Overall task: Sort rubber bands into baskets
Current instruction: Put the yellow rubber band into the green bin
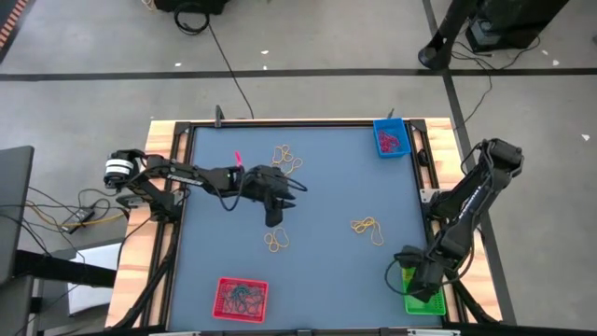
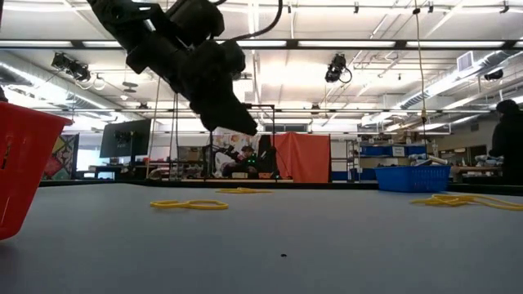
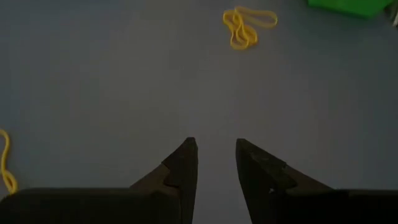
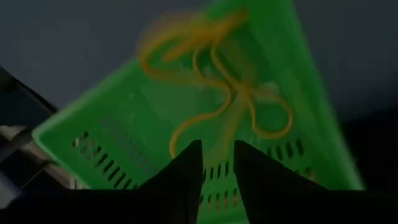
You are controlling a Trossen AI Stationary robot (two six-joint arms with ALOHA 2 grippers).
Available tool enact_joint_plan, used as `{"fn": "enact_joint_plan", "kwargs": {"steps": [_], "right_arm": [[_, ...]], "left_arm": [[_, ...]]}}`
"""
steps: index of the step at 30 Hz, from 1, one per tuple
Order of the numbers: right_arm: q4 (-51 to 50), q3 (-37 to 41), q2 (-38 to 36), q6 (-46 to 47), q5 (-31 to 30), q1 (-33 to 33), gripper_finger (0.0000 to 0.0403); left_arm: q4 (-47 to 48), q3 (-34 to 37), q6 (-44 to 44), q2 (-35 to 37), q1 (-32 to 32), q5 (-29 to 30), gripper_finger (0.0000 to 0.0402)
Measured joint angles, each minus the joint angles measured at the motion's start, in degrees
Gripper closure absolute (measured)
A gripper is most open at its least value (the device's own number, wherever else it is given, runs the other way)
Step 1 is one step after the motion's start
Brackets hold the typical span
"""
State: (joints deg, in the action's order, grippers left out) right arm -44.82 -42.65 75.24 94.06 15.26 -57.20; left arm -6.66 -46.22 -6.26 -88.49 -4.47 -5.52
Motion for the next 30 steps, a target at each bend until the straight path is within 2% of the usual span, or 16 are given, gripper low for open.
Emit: {"fn": "enact_joint_plan", "kwargs": {"steps": [3, 6, 9, 13, 17, 19, 22, 25, 27, 30], "right_arm": [[1.8, 0.0, -0.9, -4.3, -4.2, 0.9, 0.0276], [3.3, 0.0, -2.5, -8.9, -4.7, 3.4, 0.0264], [3.3, 0.0, -4.6, -11.8, -5.4, 5.9, 0.0262], [5.4, 0.0, -8.2, -19.3, -11.9, 8.8, 0.0269], [10.2, 0.0, -11.5, -32.4, -23.8, 11.2, 0.0274], [12.0, 0.0, -12.2, -39.8, -32.7, 12.3, 0.0274], [13.2, 0.0, -12.0, -48.7, -49.1, 14.9, 0.0275], [13.8, 0.0, -11.0, -52.2, -62.7, 18.9, 0.0275], [14.8, 0.0, -10.7, -53.5, -67.3, 21.8, 0.0275], [17.6, 0.0, -10.7, -56.3, -67.9, 25.1, 0.0274]], "left_arm": [[2.3, 0.0, 0.0, 0.0, 0.0, 0.0, 0.0286], [3.9, 0.0, 1.1, 0.0, -0.3, 0.1, 0.0286], [7.5, 0.0, 1.1, 0.0, -0.7, 0.1, 0.0286], [14.3, 0.0, -1.5, 0.0, -0.7, 0.2, 0.0286], [18.6, 0.0, -4.6, 0.0, -0.5, 0.1, 0.0286], [18.4, 0.3, -4.8, 0.0, 0.1, 0.3, 0.0286], [15.1, 2.0, -4.5, 0.0, 1.8, 0.4, 0.0286], [8.9, 4.8, -4.5, 0.0, 3.5, 0.7, 0.0286], [5.6, 6.5, -4.3, 0.0, 4.4, 0.8, 0.0286], [2.5, 8.1, -4.2, 0.0, 5.4, 0.9, 0.0286]]}}
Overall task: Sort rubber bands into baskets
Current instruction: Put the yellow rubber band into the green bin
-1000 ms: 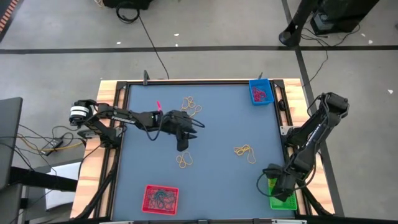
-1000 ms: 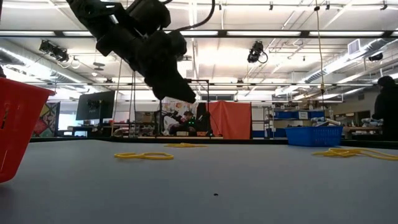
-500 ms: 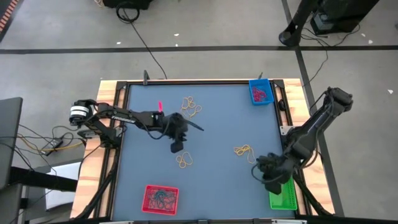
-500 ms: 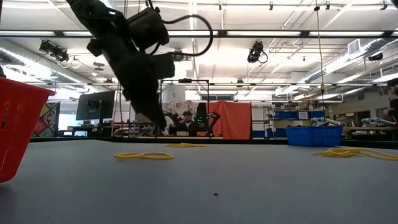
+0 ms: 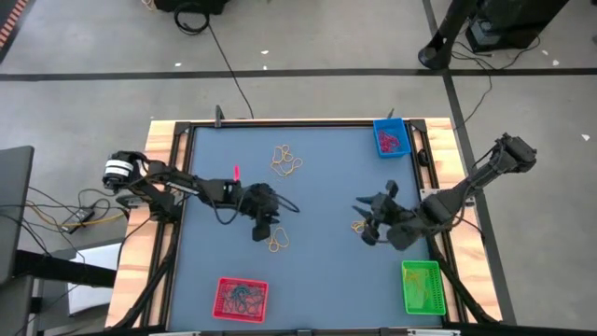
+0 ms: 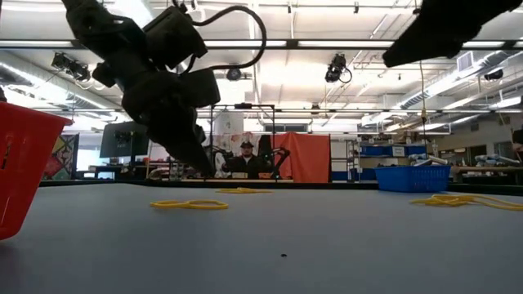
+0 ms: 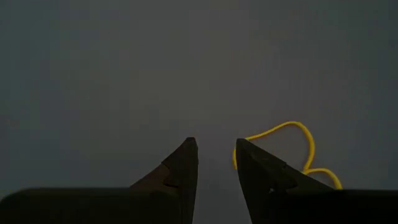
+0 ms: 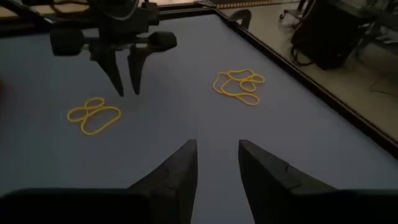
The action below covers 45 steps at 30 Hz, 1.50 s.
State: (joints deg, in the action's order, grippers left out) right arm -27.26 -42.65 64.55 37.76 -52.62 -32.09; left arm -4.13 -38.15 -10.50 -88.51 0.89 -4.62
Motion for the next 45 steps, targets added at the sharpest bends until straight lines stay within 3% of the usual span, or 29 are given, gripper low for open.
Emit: {"fn": "enact_joint_plan", "kwargs": {"steps": [7, 12, 23, 27, 32, 40, 45], "right_arm": [[4.2, 0.0, 1.8, -1.9, 3.8, 2.0, 0.0277], [7.8, 0.0, 7.6, -1.8, 3.8, 2.0, 0.0276], [12.6, 0.0, 17.7, -2.0, 4.7, 5.4, 0.0278], [13.2, 0.0, 18.9, -2.0, 4.9, 6.3, 0.0280], [13.3, 0.0, 18.8, -2.0, 4.6, 6.8, 0.0282], [14.1, 0.0, 18.9, -2.0, 4.8, 8.0, 0.0284], [18.2, 0.0, 19.2, -2.0, 10.2, 7.9, 0.0281]], "left_arm": [[-0.7, 0.3, 1.6, 0.0, 3.2, 0.8, 0.0286], [-1.0, 0.3, 3.0, -1.2, 6.6, 8.5, 0.0286], [-4.8, 0.1, 4.0, -9.1, 7.5, 9.4, 0.0287], [-4.7, 0.0, 3.2, -9.9, 7.4, 9.3, 0.0314], [-5.0, 0.0, 2.6, -10.1, 7.0, 8.4, 0.0390], [-13.4, 0.5, 6.7, -9.4, 6.6, 9.9, 0.0398], [-23.9, -0.3, 9.0, -8.5, 6.5, 10.1, 0.0399]]}}
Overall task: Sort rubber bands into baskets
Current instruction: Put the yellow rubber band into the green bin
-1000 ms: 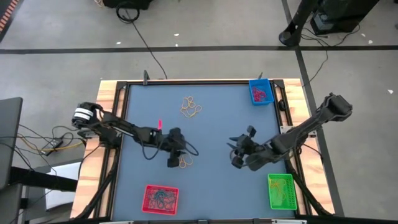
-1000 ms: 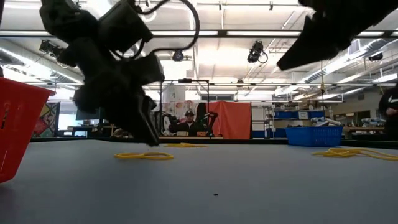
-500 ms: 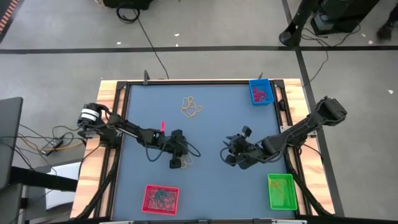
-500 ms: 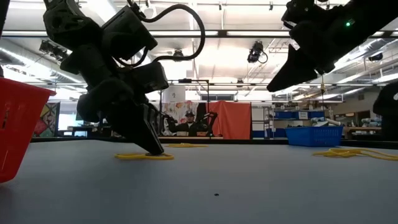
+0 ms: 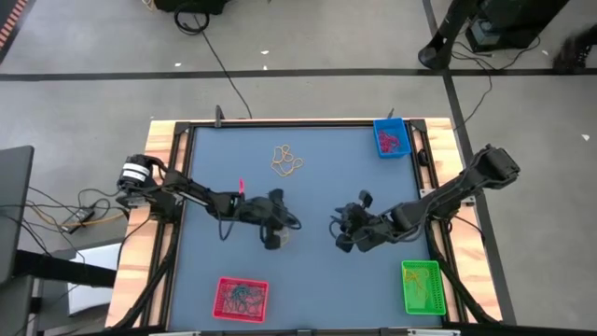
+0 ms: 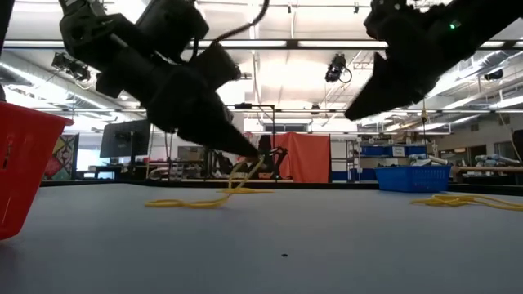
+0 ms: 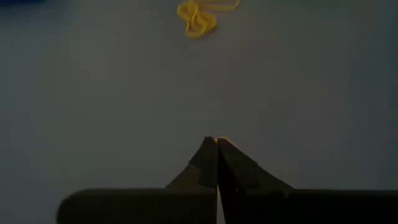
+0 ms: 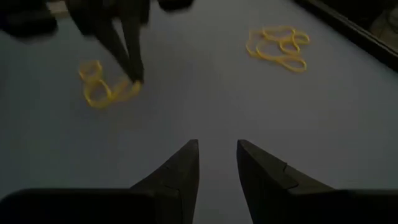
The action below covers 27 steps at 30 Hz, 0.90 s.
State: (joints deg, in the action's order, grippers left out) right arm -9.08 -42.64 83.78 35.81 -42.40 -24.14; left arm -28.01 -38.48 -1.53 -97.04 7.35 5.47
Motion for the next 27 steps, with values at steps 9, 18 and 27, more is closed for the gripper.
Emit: {"fn": "enact_joint_plan", "kwargs": {"steps": [9, 18, 27], "right_arm": [[21.4, 0.0, 9.8, -6.1, 0.3, 1.0, 0.0262], [32.8, 0.0, 14.6, -8.7, 0.0, 1.4, 0.0228], [37.3, 0.0, 16.1, -7.5, -1.2, 1.9, 0.0246]], "left_arm": [[-11.8, -0.7, 1.5, 0.0, -1.7, -0.4, 0.0399], [-13.9, -0.7, 4.1, 0.0, -2.3, -1.1, 0.0400], [-17.4, -0.8, 4.4, 0.1, -2.2, -6.6, 0.0400]]}}
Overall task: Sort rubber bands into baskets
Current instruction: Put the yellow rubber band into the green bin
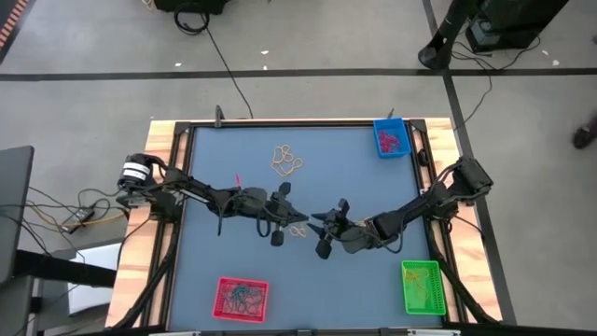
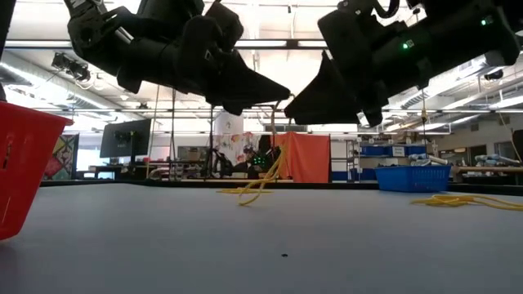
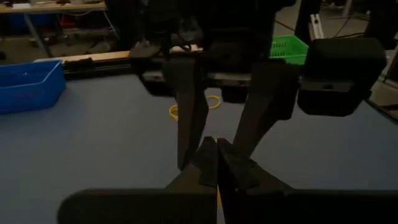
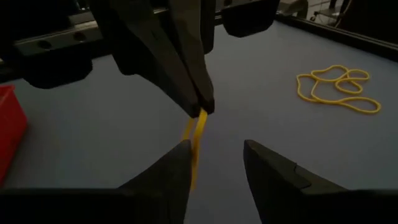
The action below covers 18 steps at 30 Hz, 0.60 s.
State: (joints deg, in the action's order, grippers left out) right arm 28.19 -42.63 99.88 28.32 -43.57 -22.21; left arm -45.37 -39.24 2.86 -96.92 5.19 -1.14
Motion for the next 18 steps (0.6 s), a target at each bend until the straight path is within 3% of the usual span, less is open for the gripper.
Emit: {"fn": "enact_joint_plan", "kwargs": {"steps": [4, 8, 12, 18], "right_arm": [[0.5, 0.0, 0.3, 0.0, 2.1, 0.7, 0.0294], [0.5, 0.0, 0.3, -3.3, 4.0, 0.8, 0.0381], [0.0, 0.0, 0.2, -4.1, 4.6, 0.5, 0.0393], [-6.2, 0.0, -1.7, -3.5, 4.3, -0.7, 0.0398]], "left_arm": [[-0.6, 0.0, 1.8, 0.0, 0.0, -1.1, 0.0400], [-0.5, 0.0, 3.0, 0.0, 0.0, -1.1, 0.0400], [0.2, -0.1, 3.0, 0.0, 0.0, -1.1, 0.0392], [0.8, 0.1, 3.0, 0.0, 0.0, -1.0, 0.0331]]}}
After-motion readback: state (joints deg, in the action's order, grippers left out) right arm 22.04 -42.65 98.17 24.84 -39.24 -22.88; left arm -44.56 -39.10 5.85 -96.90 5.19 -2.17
